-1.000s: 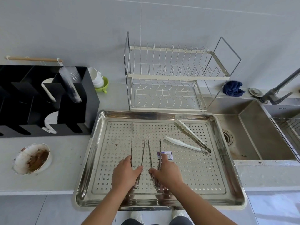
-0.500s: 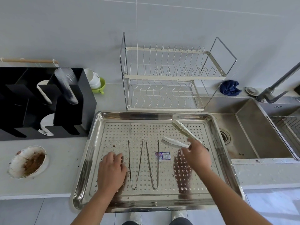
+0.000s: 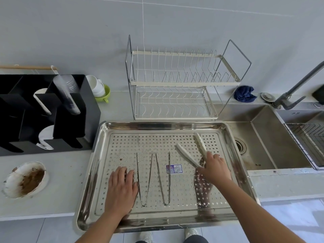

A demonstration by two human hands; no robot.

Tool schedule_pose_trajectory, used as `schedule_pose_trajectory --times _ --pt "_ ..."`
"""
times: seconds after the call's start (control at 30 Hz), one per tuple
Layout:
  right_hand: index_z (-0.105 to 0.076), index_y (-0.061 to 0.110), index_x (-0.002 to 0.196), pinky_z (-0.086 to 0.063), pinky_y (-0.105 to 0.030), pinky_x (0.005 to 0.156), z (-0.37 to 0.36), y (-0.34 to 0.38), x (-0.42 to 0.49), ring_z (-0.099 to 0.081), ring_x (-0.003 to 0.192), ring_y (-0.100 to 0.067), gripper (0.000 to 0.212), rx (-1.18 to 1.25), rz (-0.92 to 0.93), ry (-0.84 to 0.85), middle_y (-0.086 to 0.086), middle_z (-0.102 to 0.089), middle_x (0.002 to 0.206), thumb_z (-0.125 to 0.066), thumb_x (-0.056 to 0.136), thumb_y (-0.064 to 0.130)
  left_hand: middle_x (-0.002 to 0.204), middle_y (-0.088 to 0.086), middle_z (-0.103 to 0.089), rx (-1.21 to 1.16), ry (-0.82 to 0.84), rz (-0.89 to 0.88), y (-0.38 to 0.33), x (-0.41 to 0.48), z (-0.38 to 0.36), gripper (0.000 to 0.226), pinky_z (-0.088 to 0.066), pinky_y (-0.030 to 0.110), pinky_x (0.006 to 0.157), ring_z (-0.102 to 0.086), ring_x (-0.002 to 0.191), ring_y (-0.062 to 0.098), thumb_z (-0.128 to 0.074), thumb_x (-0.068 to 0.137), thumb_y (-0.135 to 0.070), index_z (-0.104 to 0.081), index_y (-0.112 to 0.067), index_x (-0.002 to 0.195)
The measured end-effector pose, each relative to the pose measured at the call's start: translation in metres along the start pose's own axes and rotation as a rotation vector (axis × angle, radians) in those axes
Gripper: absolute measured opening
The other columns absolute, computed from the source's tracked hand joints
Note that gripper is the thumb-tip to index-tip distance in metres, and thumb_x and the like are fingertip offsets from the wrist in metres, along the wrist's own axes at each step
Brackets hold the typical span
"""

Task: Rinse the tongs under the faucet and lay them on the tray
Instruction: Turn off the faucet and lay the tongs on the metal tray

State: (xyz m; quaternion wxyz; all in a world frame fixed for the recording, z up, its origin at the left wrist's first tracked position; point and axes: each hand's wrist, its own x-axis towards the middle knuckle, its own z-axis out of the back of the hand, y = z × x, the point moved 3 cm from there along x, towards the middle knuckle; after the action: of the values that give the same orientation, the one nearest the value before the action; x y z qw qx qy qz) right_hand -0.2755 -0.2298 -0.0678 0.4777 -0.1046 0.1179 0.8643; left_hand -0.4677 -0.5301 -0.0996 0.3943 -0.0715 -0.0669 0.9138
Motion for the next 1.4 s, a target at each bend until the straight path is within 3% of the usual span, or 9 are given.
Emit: schedule_pose_trajectory --times 0.17,0.23,0.33,0.7,1.4 --pt "-0.038 0.015 0.140 -0.048 -0.028 0.083 -0.023 0.006 -0.024 -0.049 0.094 -0.016 0.085 0.140 -0.089 0.063 -0.006 -0.053 0.120 -0.077 0.080 0.059 0.134 0.020 -0.051 -0.001 0.009 -0.002 -0.001 -0.001 0.002 0.055 -0.039 0.058 0.111 -0.046 0.130 0.040 -0.025 0.098 -0.041 -0.057 -0.009 0.129" --pt "-0.032 0.013 0.146 -0.050 -0.031 0.087 -0.032 0.010 -0.033 -0.050 0.097 -0.017 0.097 0.201 -0.109 0.074 -0.009 -0.054 0.127 -0.079 0.077 0.060 0.134 0.021 -0.051 -0.008 0.021 0.003 -0.001 -0.001 0.003 0.055 -0.040 0.058 0.110 -0.046 0.130 0.040 -0.025 0.098 -0.041 -0.057 -0.008 0.129" --pt "-0.020 0.011 0.156 -0.052 -0.038 0.098 -0.041 0.019 -0.044 -0.059 0.118 -0.027 0.112 0.265 -0.139 0.059 -0.014 -0.051 0.140 -0.080 0.076 0.062 0.135 0.021 -0.051 -0.012 0.040 0.012 -0.002 -0.002 0.005 0.053 -0.039 0.058 0.111 -0.045 0.131 0.040 -0.030 0.095 -0.040 -0.057 -0.009 0.129" --pt "-0.012 0.013 0.158 -0.050 -0.041 0.103 -0.048 0.026 -0.070 -0.057 0.127 -0.030 0.115 0.297 -0.150 0.048 -0.014 -0.048 0.145 -0.076 0.078 0.065 0.133 0.018 -0.051 -0.034 0.024 0.003 0.001 -0.002 0.004 0.051 -0.040 0.058 0.109 -0.045 0.130 0.039 -0.032 0.094 -0.042 -0.057 -0.011 0.126" --pt "-0.012 0.013 0.159 -0.052 -0.040 0.101 -0.040 0.032 -0.080 -0.060 0.123 -0.028 0.113 0.285 -0.143 0.023 -0.013 -0.051 0.143 -0.073 0.080 0.066 0.132 0.020 -0.052 -0.028 0.006 -0.014 0.000 -0.002 0.004 0.053 -0.039 0.059 0.110 -0.046 0.128 0.040 -0.032 0.094 -0.041 -0.059 -0.008 0.125"
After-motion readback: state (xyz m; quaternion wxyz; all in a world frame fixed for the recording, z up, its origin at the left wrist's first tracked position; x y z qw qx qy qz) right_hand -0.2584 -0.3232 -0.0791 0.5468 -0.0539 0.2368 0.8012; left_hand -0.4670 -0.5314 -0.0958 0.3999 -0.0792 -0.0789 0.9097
